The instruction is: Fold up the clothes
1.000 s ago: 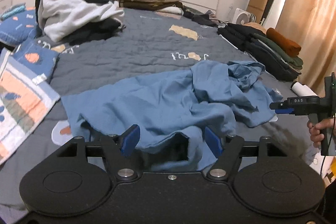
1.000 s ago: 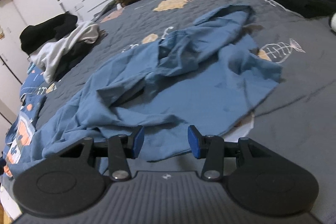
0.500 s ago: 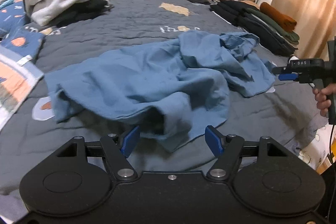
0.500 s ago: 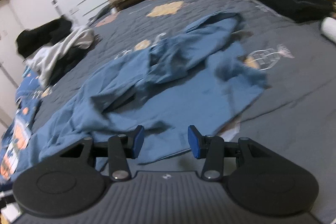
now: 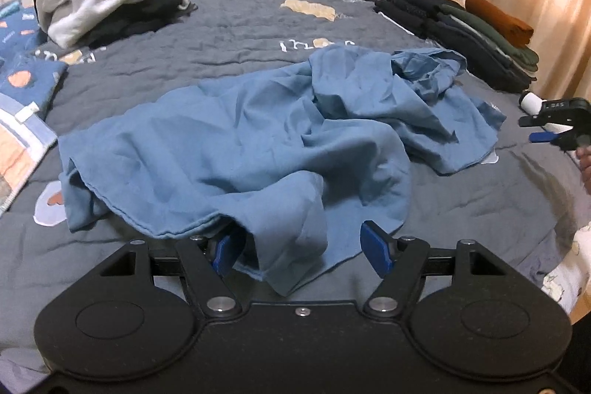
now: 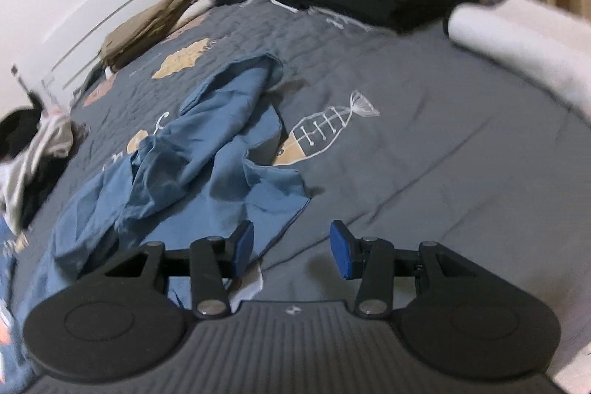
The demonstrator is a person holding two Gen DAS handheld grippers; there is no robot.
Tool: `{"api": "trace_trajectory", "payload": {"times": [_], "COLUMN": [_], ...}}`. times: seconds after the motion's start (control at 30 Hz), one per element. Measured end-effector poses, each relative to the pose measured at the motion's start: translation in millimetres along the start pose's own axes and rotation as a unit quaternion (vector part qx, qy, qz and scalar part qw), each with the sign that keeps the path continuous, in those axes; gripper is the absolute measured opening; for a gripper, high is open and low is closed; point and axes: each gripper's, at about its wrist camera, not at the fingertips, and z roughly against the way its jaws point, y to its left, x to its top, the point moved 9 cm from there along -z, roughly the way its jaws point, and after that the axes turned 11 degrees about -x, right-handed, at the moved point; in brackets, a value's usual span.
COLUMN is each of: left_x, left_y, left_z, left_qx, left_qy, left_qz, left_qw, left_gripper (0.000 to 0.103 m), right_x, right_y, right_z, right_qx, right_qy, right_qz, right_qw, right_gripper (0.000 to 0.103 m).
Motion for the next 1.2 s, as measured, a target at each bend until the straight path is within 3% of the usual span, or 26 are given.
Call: {"api": "trace_trajectory", "payload": {"times": [0.07, 0.17, 0.33, 0.7, 0.77, 0.8, 0.83, 0.87, 0.97, 1.2], "left_x": [0, -1, -2, -2, -2, -2, -2, -2, 0, 11], "left_y": [1, 2, 4, 11, 11, 11, 11, 11, 14, 26], "left_z": [-3, -8, -11, -11, -11, -10, -10, -10, -7, 15], "left_qx": [-0.002, -0.008, -0.008, 0.002, 0.002, 0.002, 0.002, 0.002, 0.003, -0.004], "left_qy": [0.003, 0.013, 0.015, 0.018, 0.017, 0.016, 0.016, 0.016, 0.011, -0.020], "left_qz": [0.006, 0.009, 0.013, 0.017, 0.016, 0.015, 0.014, 0.013, 0.017, 0.047], "left_qw": [1.0000, 0.9998, 0.9998, 0.9997, 0.9997, 0.9998, 0.9998, 0.9998, 0.9998, 0.9987], "left_gripper": [0.055, 0.028, 0.027, 0.027, 0.027, 0.027, 0.027, 0.027, 0.027, 0.012], "right_x": [2, 4, 9, 11, 13, 14, 15, 16, 26, 60], "right_y": [0, 2, 10, 14, 15, 16, 16, 15, 11, -9], "right_z": [-11, -22, -40, -67, -67, -66, -65, -63, -52, 11], "right_qx": [0.009, 0.002, 0.024, -0.003, -0.005, -0.006, -0.006, -0.005, 0.008, 0.053], "right_qy": [0.001, -0.017, -0.015, -0.032, -0.043, -0.047, -0.050, -0.052, -0.059, -0.117], "right_qz": [-0.015, -0.013, -0.027, -0.023, -0.023, -0.024, -0.026, -0.032, -0.069, -0.147], "right_qw": [1.000, 1.000, 0.999, 0.999, 0.999, 0.999, 0.998, 0.998, 0.996, 0.981], "right_gripper": [0.045, 0.045, 0.045, 0.045, 0.039, 0.028, 0.009, 0.002, 0.001, 0.000]}}
